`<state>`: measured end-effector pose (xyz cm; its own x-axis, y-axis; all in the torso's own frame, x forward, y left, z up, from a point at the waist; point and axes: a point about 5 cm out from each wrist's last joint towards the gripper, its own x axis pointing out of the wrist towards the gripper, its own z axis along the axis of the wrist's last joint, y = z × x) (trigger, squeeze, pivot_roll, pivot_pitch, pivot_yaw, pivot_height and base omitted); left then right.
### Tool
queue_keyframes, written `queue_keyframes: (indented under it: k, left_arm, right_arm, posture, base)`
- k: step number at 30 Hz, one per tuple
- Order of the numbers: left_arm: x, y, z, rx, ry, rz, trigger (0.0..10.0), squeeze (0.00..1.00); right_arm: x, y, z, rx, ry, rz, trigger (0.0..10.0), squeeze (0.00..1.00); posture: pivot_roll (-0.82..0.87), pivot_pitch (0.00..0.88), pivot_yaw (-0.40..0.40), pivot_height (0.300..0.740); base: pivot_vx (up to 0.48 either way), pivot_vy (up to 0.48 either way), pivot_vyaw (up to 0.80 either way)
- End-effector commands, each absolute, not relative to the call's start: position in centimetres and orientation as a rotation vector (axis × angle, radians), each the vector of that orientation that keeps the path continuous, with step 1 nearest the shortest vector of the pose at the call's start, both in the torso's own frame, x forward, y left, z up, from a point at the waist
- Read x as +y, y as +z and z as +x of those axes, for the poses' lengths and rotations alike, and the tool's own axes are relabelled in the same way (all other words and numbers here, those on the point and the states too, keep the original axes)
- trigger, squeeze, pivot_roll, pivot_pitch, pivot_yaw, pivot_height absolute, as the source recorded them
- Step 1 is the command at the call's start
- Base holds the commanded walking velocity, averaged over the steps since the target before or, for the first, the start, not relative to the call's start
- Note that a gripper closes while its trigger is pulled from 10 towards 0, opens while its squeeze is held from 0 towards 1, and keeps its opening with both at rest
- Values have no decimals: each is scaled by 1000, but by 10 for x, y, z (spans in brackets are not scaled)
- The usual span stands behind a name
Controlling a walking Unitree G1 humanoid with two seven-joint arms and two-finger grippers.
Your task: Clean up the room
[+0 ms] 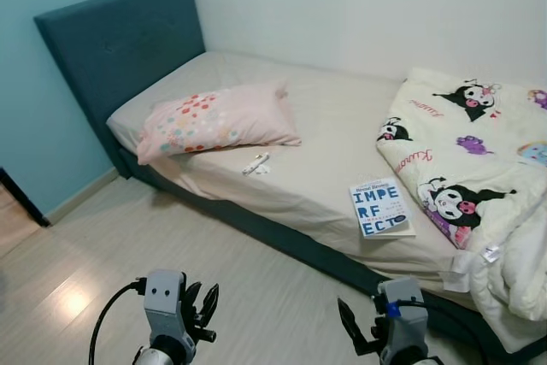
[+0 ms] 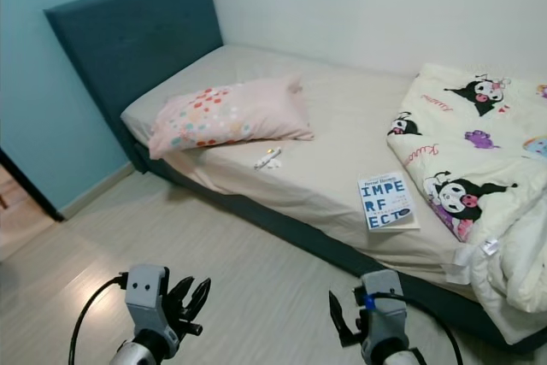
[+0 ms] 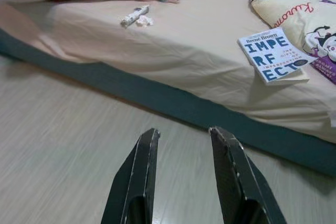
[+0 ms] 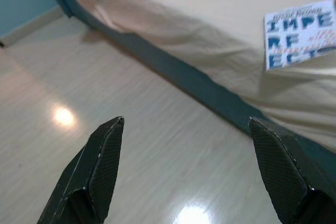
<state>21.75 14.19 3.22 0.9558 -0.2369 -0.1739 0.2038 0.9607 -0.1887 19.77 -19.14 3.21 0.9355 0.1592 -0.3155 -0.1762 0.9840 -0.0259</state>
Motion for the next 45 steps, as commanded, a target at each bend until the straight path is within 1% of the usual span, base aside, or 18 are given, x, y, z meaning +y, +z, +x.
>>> queue_keyframes:
  k: [1, 4, 7, 9, 13, 15, 18, 26, 39, 45]
  left_arm:
    - [145, 37, 227, 188, -182, -185, 10000, 0]
    - [145, 38, 230, 184, -171, -196, 10000, 0]
    - [145, 45, 244, 158, -128, -227, 10000, 0]
    - [144, 48, 247, 153, -122, -236, 10000, 0]
    - [142, 51, 249, 146, -121, -228, 10000, 0]
    - [145, 51, 250, 150, -101, -203, 10000, 0]
    - [154, 49, 252, 156, -78, -200, 10000, 0]
    - [160, 51, 260, 151, -74, -200, 10000, 0]
    - [157, 57, 278, 128, -89, -207, 10000, 0]
    - [155, 58, 282, 123, -94, -216, 10000, 0]
  right_arm:
    - [-187, 37, 203, 304, 182, -46, 10000, 0]
    - [-187, 37, 204, 305, 190, -48, 10000, 0]
    - [-186, 40, 209, 293, 199, -70, 10000, 0]
    - [-185, 42, 209, 291, 202, -74, 10000, 0]
    - [-184, 41, 211, 301, 213, -90, 10000, 0]
    - [-183, 42, 213, 297, 222, -88, 10000, 0]
    - [-182, 44, 215, 285, 220, -78, 10000, 0]
    - [-182, 44, 219, 289, 204, -94, 10000, 0]
    - [-183, 46, 227, 283, 184, -122, 10000, 0]
    - [-182, 47, 229, 281, 182, -127, 10000, 0]
  posture:
    - [-160, 69, 33, 740]
    - [-162, 71, 35, 740]
    - [-163, 69, 36, 740]
    - [-163, 69, 36, 740]
    - [-163, 69, 36, 740]
    - [-163, 69, 38, 740]
    - [-162, 70, 39, 740]
    - [-167, 67, 41, 740]
    - [-176, 64, 38, 740]
    - [-178, 63, 36, 740]
  base:
    - [0, 0, 0]
    - [0, 0, 0]
    - [0, 0, 0]
    - [0, 0, 0]
    - [0, 0, 794]
    - [307, 0, 794]
    - [370, 0, 256]
    - [443, 0, 0]
    - [480, 0, 0]
    - [480, 0, 0]
